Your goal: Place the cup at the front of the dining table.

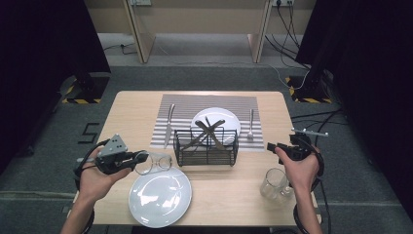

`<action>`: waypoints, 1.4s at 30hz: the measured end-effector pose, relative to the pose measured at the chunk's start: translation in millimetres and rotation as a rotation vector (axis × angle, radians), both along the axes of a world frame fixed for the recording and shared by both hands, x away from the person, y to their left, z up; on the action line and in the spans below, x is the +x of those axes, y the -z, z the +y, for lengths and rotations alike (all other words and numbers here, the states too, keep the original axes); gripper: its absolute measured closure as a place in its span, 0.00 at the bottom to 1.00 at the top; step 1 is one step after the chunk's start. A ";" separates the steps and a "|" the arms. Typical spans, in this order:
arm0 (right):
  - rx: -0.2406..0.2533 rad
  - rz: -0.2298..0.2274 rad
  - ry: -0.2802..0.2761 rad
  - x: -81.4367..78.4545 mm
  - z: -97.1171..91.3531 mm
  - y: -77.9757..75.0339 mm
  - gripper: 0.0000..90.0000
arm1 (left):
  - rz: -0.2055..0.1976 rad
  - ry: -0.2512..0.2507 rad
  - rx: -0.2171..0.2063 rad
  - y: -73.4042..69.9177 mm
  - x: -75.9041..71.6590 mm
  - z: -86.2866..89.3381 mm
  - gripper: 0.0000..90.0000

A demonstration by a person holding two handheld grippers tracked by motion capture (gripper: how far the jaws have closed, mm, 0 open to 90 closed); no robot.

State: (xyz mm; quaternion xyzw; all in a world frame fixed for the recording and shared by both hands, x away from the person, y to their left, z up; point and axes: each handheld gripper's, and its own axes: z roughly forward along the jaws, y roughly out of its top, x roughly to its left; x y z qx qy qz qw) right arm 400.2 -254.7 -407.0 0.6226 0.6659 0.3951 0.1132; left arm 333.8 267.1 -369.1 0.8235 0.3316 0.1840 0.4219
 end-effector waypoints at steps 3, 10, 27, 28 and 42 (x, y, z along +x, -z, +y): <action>0.004 0.004 0.003 -0.7 -0.4 0.3 0.60 | -0.002 -0.007 -0.002 0.3 0.9 0.8 0.92; 0.003 -0.006 0.008 -2.2 -2.2 -1.5 0.60 | -0.004 -0.026 -0.001 0.4 2.4 3.3 0.92; 0.006 -0.005 0.016 -3.2 -2.3 -2.1 0.60 | -0.006 -0.061 0.006 6.0 8.2 9.6 0.92; 0.006 -0.006 0.017 -3.1 -2.5 -2.0 0.60 | -0.006 -0.064 0.004 6.2 8.5 10.0 0.92; 0.008 -0.007 0.018 -3.1 -3.1 -2.1 0.60 | 0.004 -0.080 0.010 10.2 14.2 13.2 0.92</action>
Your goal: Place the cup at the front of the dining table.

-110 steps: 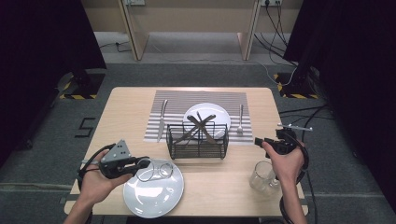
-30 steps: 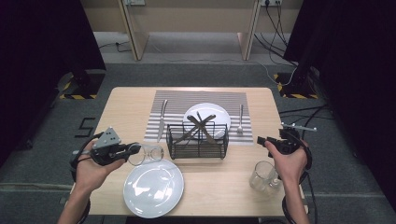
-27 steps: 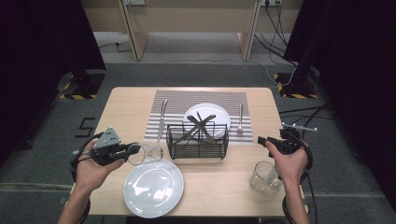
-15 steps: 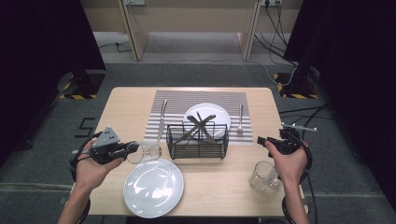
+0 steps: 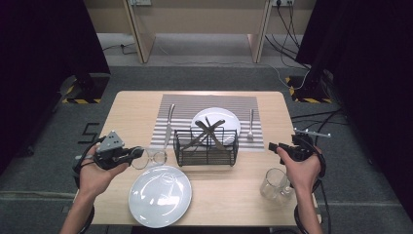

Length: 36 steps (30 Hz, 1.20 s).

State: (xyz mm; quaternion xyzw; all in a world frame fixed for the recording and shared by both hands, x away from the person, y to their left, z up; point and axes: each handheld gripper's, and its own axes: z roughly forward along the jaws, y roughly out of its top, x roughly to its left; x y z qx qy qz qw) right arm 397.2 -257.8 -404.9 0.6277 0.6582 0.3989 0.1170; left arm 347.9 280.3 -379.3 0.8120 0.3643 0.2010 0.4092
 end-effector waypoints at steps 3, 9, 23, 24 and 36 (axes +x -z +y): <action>0.000 0.000 -0.001 0.1 0.0 0.2 0.60 | 0.004 -0.003 -0.009 1.9 1.3 1.0 0.92; -0.002 0.001 -0.002 0.4 0.1 0.7 0.60 | 0.008 -0.014 -0.005 5.4 4.5 3.0 0.92; -0.001 0.005 -0.003 0.6 0.6 1.3 0.60 | 0.010 -0.026 -0.008 7.9 11.5 4.6 0.92; -0.002 0.004 -0.002 0.7 0.4 1.4 0.60 | 0.010 -0.027 -0.008 7.7 11.8 4.5 0.92; -0.002 0.005 -0.003 0.9 0.9 1.7 0.60 | 0.011 -0.036 -0.009 9.3 16.5 4.7 0.92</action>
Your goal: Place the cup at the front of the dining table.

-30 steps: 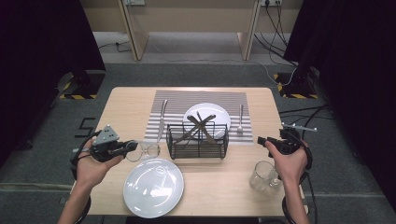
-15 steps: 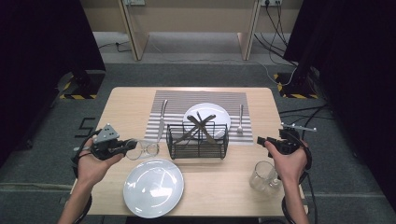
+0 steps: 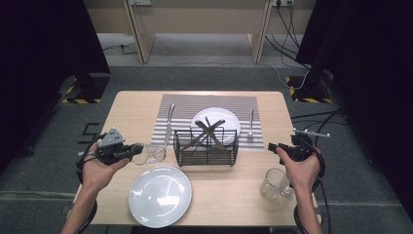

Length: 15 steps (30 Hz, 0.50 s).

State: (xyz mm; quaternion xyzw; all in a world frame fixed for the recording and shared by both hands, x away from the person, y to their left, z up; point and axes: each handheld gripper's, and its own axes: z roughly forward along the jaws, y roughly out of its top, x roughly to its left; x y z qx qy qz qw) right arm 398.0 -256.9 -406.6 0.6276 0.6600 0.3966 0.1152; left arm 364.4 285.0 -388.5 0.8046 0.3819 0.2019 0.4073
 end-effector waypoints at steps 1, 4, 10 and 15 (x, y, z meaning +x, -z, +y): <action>0.000 0.000 0.000 0.0 0.0 0.0 0.60 | 0.000 -0.002 -0.002 0.3 0.5 0.1 0.92; -0.001 -0.001 0.002 0.0 0.0 0.2 0.60 | 0.002 -0.005 -0.001 1.0 2.5 1.3 0.92; 0.000 -0.002 0.003 0.1 0.0 0.1 0.60 | 0.008 -0.014 0.002 2.4 5.5 1.8 0.92; -0.001 -0.005 0.004 0.4 -0.4 0.0 0.60 | 0.006 -0.014 0.007 1.4 5.9 1.4 0.92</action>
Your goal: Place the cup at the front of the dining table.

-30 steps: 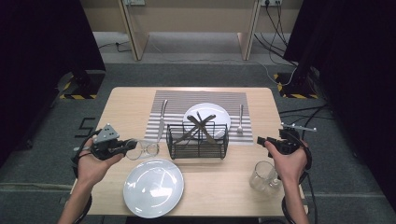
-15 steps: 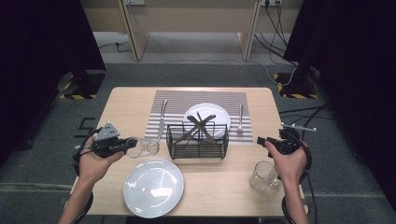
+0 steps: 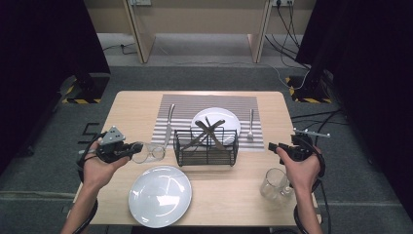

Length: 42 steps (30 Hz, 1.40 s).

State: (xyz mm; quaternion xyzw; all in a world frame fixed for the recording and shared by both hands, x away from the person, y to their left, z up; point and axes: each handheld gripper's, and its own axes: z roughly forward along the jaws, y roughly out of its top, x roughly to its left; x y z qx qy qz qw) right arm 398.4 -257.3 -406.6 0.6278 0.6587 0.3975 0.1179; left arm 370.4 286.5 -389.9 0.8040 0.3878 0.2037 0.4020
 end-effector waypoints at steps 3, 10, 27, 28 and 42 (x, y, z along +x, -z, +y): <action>0.000 -0.001 0.000 0.0 0.0 0.0 0.60 | 0.000 -0.002 0.005 -0.1 0.8 0.5 0.92; -0.001 0.000 0.000 0.0 -0.1 0.1 0.60 | 0.001 -0.008 -0.001 1.2 2.3 0.8 0.92; -0.001 0.000 0.001 0.0 0.0 0.3 0.60 | 0.002 -0.016 0.004 2.3 7.3 -0.2 0.92; -0.002 0.000 0.001 0.0 -0.1 0.3 0.60 | 0.002 -0.017 0.003 2.6 7.5 -0.2 0.92; -0.001 0.003 -0.002 0.3 -0.1 1.0 0.60 | 0.003 -0.030 0.001 5.0 12.0 0.3 0.92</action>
